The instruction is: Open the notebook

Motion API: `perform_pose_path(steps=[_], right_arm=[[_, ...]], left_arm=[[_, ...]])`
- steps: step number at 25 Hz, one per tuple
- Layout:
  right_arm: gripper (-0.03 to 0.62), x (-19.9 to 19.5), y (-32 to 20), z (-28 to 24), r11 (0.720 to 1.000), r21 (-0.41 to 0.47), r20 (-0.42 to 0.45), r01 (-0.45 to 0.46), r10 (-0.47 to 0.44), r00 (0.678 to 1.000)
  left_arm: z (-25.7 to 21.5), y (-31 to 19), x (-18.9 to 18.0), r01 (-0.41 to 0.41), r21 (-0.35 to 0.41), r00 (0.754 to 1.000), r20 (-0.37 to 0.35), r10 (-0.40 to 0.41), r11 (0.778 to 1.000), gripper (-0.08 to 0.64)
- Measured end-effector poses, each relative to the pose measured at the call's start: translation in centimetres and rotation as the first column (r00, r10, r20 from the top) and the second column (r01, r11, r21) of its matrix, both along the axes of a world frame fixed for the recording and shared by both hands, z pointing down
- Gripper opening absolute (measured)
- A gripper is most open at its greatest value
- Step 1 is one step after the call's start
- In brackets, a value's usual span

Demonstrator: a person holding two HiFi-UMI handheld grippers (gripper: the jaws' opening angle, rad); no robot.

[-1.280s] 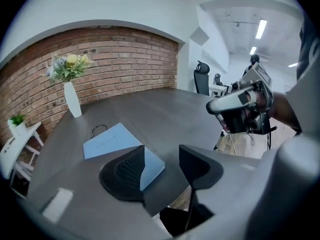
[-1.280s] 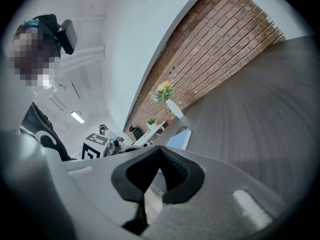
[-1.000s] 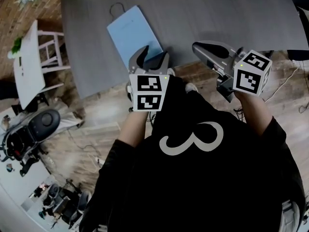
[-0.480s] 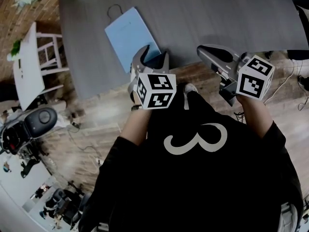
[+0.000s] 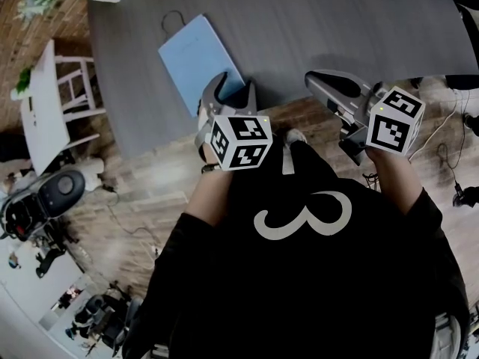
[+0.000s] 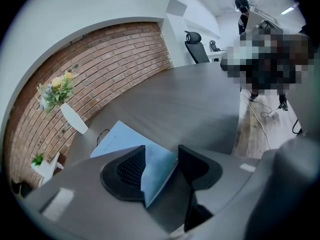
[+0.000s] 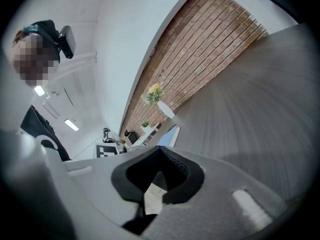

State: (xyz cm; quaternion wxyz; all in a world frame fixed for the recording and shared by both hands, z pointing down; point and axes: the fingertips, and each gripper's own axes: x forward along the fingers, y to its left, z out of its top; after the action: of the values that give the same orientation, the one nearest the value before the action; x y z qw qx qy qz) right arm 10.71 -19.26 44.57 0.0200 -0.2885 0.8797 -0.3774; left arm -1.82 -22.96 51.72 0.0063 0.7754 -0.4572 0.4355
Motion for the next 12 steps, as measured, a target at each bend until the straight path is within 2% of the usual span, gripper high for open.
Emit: perform_pose_path(steps=[6, 12], right_arm=[[0.0, 0.01, -0.12, -0.13, 1.0, 0.001, 0.013, -0.01, 0.01, 1.0], [0.0, -0.15, -0.06, -0.1, 1.0, 0.004, 0.038, -0.018, 0.018, 0.999]], left_arm=[[0.33, -0.01, -0.17, 0.013, -0.036, 1.0, -0.01, -0.013, 0.999, 0.21], [0.44, 0.28, 0.29, 0.005, -0.058, 1.0, -0.028, -0.007, 0.998, 0.081]])
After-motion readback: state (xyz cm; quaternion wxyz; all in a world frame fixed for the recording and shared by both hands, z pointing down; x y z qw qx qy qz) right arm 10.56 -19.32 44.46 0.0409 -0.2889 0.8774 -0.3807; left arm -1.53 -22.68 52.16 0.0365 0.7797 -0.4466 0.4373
